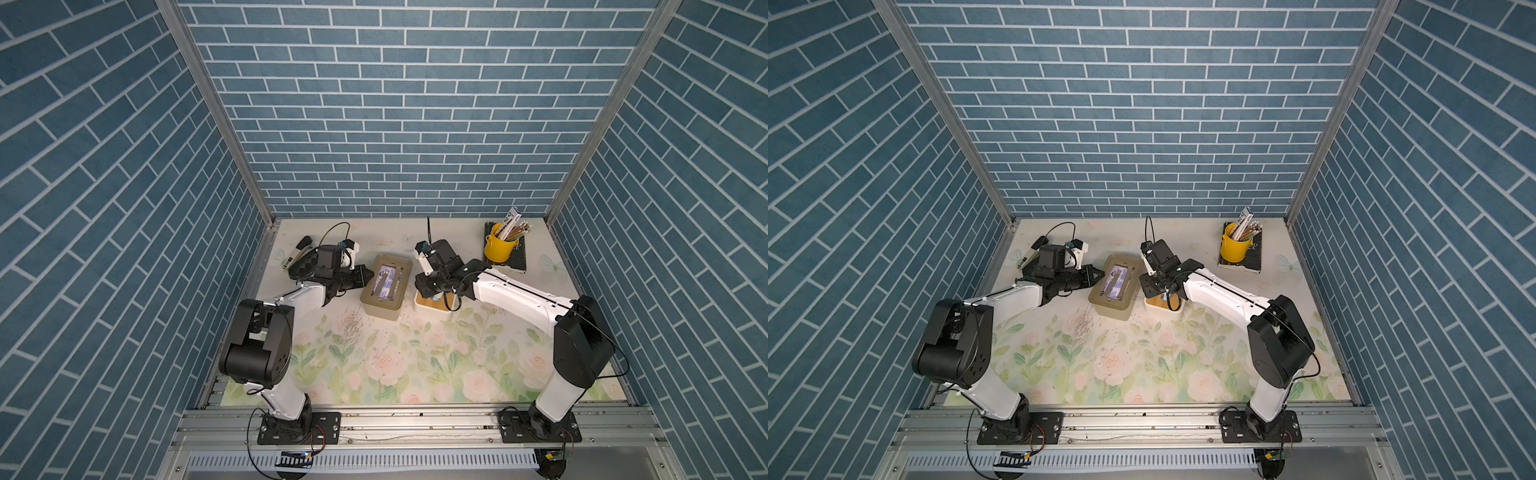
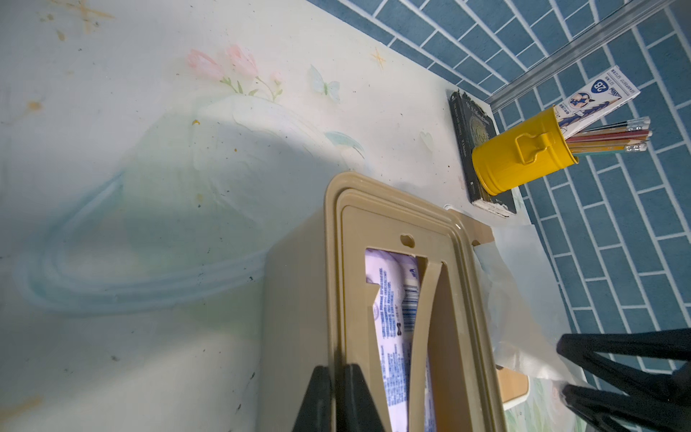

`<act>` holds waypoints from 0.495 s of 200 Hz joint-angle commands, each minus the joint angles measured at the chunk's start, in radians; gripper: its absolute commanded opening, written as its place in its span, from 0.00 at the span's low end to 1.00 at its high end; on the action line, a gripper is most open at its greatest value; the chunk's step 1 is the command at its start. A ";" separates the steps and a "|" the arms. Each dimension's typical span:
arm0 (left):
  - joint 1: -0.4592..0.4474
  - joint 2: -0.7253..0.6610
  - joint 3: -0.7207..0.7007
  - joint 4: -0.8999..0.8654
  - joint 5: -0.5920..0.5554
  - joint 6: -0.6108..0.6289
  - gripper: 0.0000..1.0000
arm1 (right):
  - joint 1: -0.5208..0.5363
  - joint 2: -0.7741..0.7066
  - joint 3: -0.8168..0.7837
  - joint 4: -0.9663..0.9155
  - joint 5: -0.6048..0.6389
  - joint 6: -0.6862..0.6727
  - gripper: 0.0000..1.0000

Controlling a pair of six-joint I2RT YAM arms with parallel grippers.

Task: Put the tissue paper into the tissue box
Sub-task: Adjust the tissue box at the center of the board.

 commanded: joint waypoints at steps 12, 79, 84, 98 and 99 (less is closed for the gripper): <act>0.034 -0.070 -0.034 0.081 0.054 -0.066 0.00 | -0.013 -0.096 -0.046 0.017 0.018 -0.017 0.39; 0.062 -0.161 -0.034 0.330 0.220 -0.293 0.00 | -0.053 -0.288 -0.172 0.144 -0.018 -0.006 0.41; 0.065 -0.165 -0.036 0.358 0.230 -0.316 0.00 | -0.059 -0.306 -0.183 0.158 -0.035 -0.006 0.42; 0.074 -0.176 -0.049 0.448 0.260 -0.392 0.00 | -0.084 -0.355 -0.221 0.212 -0.092 0.002 0.44; 0.075 -0.176 -0.050 0.453 0.262 -0.398 0.00 | -0.087 -0.359 -0.224 0.217 -0.093 0.003 0.45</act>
